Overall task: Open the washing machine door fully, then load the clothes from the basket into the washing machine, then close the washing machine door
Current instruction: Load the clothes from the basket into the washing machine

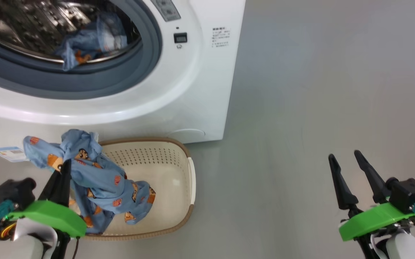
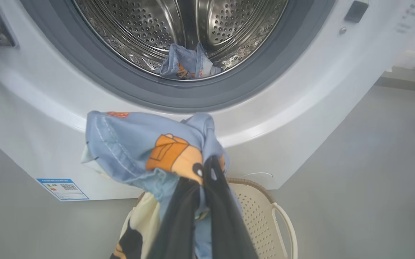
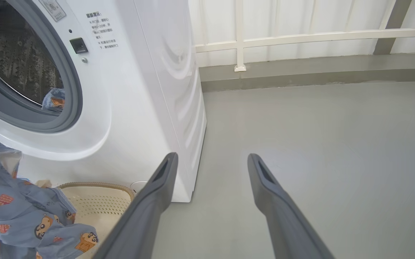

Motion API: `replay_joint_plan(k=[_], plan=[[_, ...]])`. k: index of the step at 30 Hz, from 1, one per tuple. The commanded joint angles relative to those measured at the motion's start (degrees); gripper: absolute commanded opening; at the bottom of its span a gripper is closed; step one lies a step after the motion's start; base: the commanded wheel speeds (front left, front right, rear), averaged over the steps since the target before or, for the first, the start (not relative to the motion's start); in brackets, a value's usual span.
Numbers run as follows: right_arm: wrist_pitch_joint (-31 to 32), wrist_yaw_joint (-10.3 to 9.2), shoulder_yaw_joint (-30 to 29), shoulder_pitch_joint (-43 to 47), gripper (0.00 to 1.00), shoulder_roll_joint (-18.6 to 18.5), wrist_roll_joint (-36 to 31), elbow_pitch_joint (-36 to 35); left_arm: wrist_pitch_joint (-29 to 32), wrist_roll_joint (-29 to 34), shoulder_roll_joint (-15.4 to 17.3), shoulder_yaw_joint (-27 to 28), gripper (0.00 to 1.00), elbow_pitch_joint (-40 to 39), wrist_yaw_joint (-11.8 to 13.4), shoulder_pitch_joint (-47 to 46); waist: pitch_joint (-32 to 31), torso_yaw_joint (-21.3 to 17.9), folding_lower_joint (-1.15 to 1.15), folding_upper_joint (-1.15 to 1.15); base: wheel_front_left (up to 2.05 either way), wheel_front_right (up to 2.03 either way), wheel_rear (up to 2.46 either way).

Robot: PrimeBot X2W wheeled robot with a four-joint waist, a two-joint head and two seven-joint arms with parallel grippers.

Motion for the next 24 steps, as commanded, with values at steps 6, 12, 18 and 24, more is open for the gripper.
replay_joint_plan(k=[6,12,18,24], plan=[[-0.4,0.09,-0.4,3.0,1.00,-1.4,0.2,-1.4,-0.8,5.9,-0.5,8.9,0.00,-9.5,-0.1,6.1,-3.6,1.4,0.00,0.00,0.00,0.00,0.00],[-0.4,0.09,-1.3,4.4,1.00,-1.6,0.1,-1.6,-0.8,9.0,-2.5,13.3,0.00,-15.6,-0.1,11.3,-5.0,1.5,0.00,0.00,0.00,0.00,0.00],[-0.4,0.09,-2.0,5.6,1.00,-1.7,0.1,-2.0,-0.8,11.3,-5.0,16.6,0.00,-22.2,-0.1,17.1,-5.6,1.7,0.00,0.00,0.00,0.00,0.00],[-0.4,0.09,-2.0,5.8,1.00,-1.3,-0.1,-2.2,-0.8,12.3,-6.4,18.1,0.00,-24.5,-0.1,19.1,-5.8,1.7,0.00,0.00,0.00,0.00,0.00]])
